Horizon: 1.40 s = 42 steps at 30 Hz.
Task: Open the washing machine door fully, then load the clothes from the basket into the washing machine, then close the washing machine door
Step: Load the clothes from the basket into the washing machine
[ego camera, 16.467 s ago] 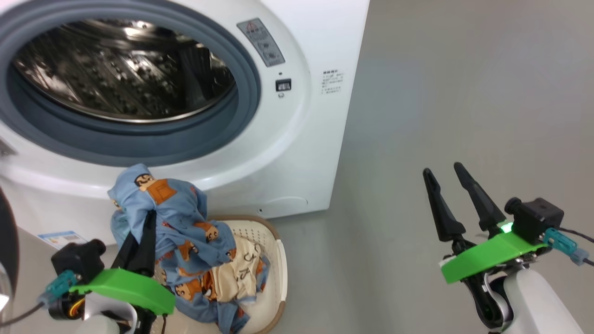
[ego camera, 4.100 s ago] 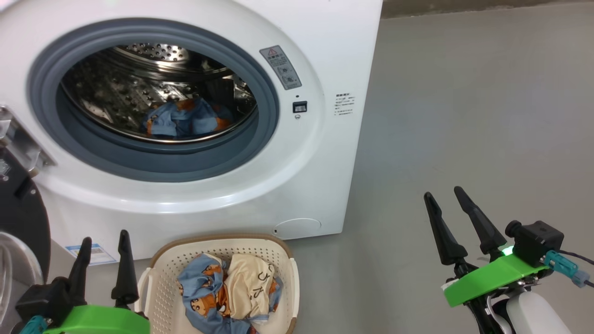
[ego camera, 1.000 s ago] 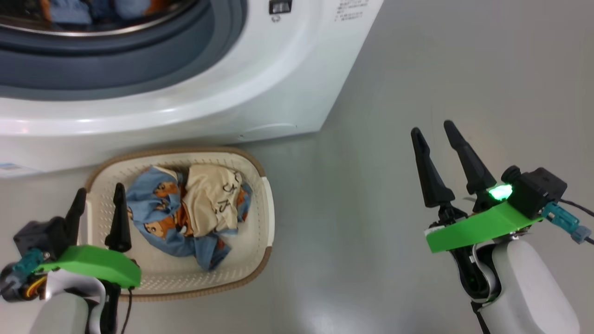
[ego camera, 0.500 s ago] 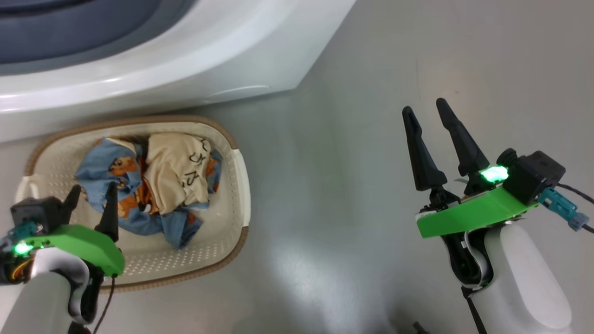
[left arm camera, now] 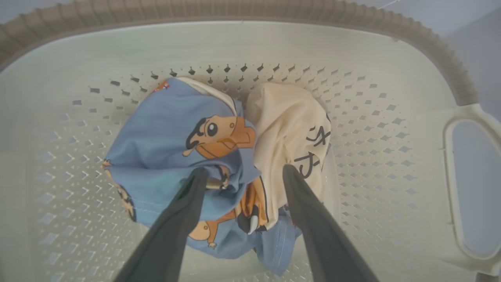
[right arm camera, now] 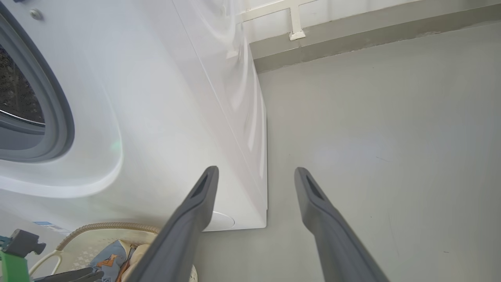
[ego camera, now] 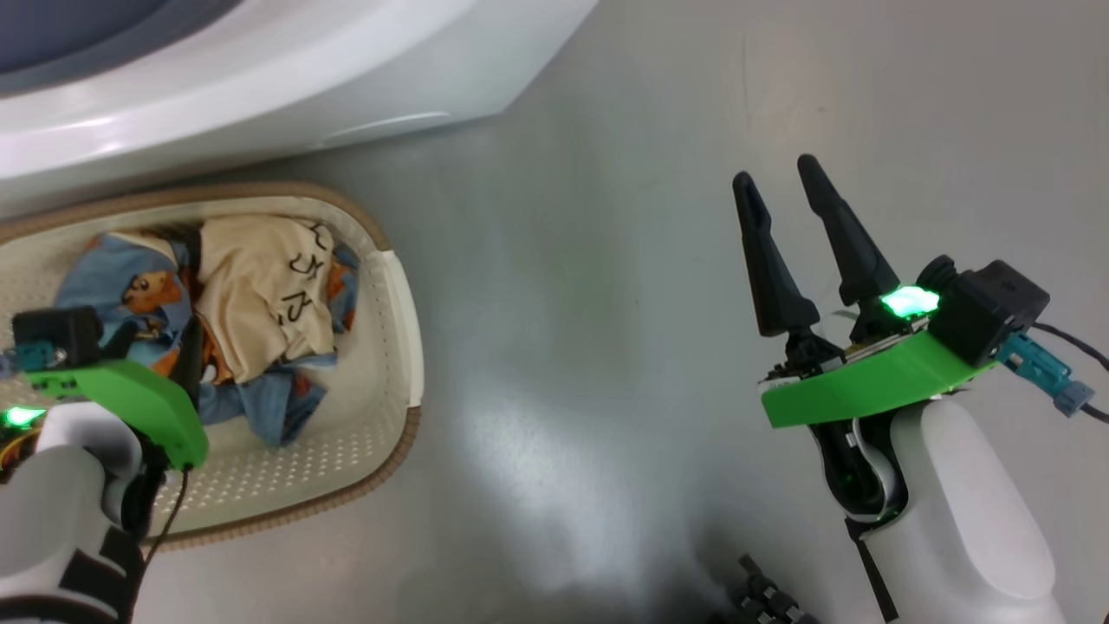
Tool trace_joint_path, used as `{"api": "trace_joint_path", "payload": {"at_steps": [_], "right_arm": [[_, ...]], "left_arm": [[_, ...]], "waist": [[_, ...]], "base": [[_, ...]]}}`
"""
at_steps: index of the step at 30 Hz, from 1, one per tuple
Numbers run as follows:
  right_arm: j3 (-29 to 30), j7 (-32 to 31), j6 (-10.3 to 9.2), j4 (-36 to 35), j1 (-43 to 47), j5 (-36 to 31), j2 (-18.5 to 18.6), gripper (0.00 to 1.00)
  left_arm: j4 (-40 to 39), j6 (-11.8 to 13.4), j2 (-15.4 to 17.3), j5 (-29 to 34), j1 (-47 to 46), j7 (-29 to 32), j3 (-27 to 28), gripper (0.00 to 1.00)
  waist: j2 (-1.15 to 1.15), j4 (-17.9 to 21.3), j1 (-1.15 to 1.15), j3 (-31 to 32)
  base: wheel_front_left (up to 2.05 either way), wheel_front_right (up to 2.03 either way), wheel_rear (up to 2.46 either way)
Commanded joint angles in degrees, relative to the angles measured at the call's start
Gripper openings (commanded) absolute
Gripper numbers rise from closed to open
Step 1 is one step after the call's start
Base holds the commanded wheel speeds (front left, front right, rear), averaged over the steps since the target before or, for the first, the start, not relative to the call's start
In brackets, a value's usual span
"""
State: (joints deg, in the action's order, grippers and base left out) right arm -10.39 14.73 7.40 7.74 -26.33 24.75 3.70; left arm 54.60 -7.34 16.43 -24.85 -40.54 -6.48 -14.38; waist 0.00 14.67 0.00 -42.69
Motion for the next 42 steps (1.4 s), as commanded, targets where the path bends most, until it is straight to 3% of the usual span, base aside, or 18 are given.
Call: {"api": "trace_joint_path", "payload": {"at_steps": [1,11,16,19,25,26,27,28,42], "right_arm": [[-1.24,0.27,0.09,-1.53,0.05,-0.34,-0.48,1.0],[-2.07,0.27,0.09,-2.07,-1.45,-0.23,-0.75,1.0],[-2.24,0.27,0.09,-2.22,-1.67,-0.13,-0.79,1.0],[-2.58,0.27,0.09,-2.27,-1.84,0.26,-0.8,1.0],[-3.18,0.27,0.09,-2.13,-2.17,0.65,-0.81,1.0],[-3.16,0.27,0.09,-2.07,-2.18,0.64,-0.81,1.0],[-3.15,0.27,0.09,-1.99,-2.21,0.64,-0.81,1.0],[-3.15,0.27,0.09,-1.92,-2.24,0.65,-0.81,1.0],[-3.01,0.27,0.09,-1.58,-2.14,0.62,-0.82,1.0]], "left_arm": [[1.84,-0.08,1.89,-1.36,-1.52,0.47,0.8,1.0],[8.57,-0.13,3.29,-4.63,-8.66,2.26,-6.73,1.0],[12.3,0.01,4.2,-4.33,-11.89,2.08,-7.93,1.0],[14.89,1.67,4.5,-3.59,-14.17,1.58,-8.39,1.0],[17.5,1.3,3.88,-2.41,-16.09,4.68,-10.57,1.0],[17.7,1.28,3.83,-2.32,-16.25,4.73,-10.77,0.9],[17.85,1.26,3.79,-2.23,-16.37,4.64,-10.96,0.11],[17.96,1.22,3.77,-2.3,-16.45,4.11,-10.98,0.0],[18.4,0.15,2.89,-4.74,-14.08,-1.89,-10.97,0.0]], "waist": [[0.0,1.28,0.0,-1.83],[0.0,3.57,0.0,-6.31],[0.0,4.26,0.0,-7.58],[0.0,4.61,0.0,-8.11],[0.0,5.01,0.0,-8.4],[0.0,4.99,0.0,-8.37],[0.0,4.96,0.0,-8.31],[0.0,4.94,0.0,-8.23],[0.0,3.05,0.0,-4.9]], "base": [[0.0,0.0,0.0],[0.0,0.0,0.0],[0.0,0.0,0.0],[0.0,0.0,0.0],[0.0,0.0,0.0],[0.0,0.0,0.0],[0.0,0.0,0.0],[0.0,0.0,0.0],[0.0,0.0,0.0]]}}
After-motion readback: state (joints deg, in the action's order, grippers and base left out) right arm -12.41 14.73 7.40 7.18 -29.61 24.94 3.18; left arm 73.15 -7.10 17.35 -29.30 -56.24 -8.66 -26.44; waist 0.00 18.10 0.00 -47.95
